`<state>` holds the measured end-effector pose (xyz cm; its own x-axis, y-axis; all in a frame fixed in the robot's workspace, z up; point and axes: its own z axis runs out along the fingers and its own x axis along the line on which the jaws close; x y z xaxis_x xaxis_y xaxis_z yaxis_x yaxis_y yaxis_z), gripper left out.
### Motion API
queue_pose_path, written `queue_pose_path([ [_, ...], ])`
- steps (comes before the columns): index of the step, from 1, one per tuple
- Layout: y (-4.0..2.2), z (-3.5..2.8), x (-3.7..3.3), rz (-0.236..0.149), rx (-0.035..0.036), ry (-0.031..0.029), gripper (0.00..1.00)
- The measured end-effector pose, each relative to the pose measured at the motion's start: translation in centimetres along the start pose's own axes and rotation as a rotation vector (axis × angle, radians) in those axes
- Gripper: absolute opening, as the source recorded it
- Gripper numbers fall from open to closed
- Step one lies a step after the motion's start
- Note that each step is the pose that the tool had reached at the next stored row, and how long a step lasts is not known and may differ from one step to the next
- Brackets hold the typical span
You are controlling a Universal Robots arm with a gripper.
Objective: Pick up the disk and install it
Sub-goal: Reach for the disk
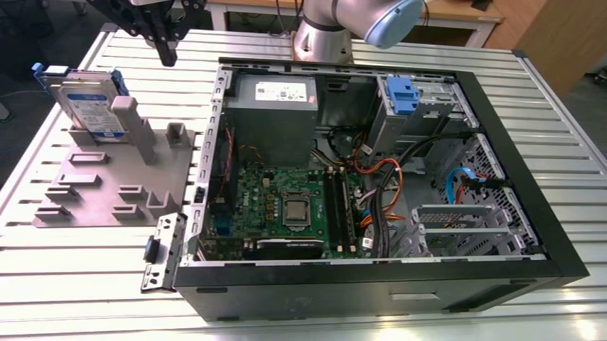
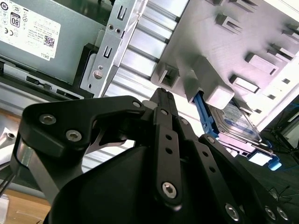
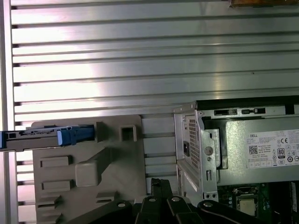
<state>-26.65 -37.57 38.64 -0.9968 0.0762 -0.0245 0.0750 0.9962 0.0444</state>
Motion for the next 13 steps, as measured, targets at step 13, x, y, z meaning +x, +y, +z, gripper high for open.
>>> queue_pose_path([
  [13, -0.02, 0.00, 0.65, 0.000, 0.0000, 0.0000, 0.11],
])
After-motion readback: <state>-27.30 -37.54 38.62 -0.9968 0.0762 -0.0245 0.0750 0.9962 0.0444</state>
